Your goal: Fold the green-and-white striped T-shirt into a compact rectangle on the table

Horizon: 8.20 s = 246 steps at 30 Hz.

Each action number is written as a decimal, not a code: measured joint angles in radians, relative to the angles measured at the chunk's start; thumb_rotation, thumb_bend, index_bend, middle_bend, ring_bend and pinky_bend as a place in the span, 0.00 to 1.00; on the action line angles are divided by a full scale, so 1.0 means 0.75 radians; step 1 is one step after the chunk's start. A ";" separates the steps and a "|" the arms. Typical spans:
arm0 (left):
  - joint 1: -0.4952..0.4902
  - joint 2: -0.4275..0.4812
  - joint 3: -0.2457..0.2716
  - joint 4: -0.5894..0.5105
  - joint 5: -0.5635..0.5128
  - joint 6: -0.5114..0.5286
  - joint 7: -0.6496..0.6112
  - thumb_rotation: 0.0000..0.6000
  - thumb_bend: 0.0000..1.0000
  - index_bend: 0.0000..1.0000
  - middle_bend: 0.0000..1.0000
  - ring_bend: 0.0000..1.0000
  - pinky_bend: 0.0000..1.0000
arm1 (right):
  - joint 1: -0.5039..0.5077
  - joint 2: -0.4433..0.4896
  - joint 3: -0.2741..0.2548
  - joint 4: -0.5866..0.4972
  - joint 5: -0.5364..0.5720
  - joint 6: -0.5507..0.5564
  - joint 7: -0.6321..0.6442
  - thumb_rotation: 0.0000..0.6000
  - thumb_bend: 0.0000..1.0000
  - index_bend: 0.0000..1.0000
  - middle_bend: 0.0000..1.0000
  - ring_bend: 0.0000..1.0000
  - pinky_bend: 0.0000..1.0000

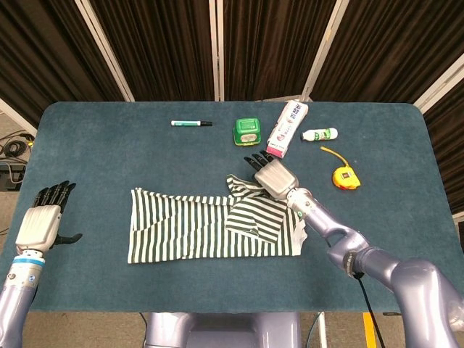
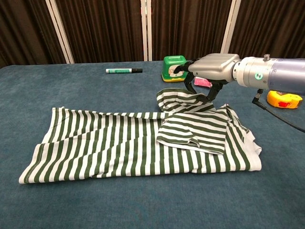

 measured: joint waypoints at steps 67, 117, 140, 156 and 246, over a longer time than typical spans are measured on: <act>0.013 0.047 0.017 -0.072 0.051 -0.003 -0.031 1.00 0.12 0.00 0.00 0.00 0.00 | -0.091 0.191 -0.131 -0.562 -0.028 -0.165 -0.135 1.00 0.48 0.00 0.02 0.00 0.12; -0.354 -0.369 0.114 0.684 0.464 -0.364 -0.175 1.00 0.12 0.26 0.00 0.00 0.00 | -0.927 0.598 -0.138 -0.709 -0.042 1.029 0.103 1.00 0.12 0.00 0.00 0.00 0.00; -0.441 -0.397 0.287 0.946 0.733 -0.277 -0.540 1.00 0.12 0.32 0.00 0.00 0.00 | -1.018 0.513 -0.059 -0.632 -0.028 1.040 0.118 1.00 0.12 0.00 0.00 0.00 0.00; -0.451 -0.474 0.307 1.031 0.728 -0.309 -0.543 1.00 0.15 0.32 0.00 0.00 0.00 | -1.040 0.532 -0.029 -0.652 -0.060 1.033 0.132 1.00 0.12 0.01 0.00 0.00 0.00; -0.309 -0.379 0.342 1.240 0.592 -0.253 -0.648 1.00 0.46 0.83 0.00 0.00 0.00 | -1.079 0.537 0.031 -0.655 -0.132 1.019 0.139 1.00 0.12 0.04 0.00 0.00 0.00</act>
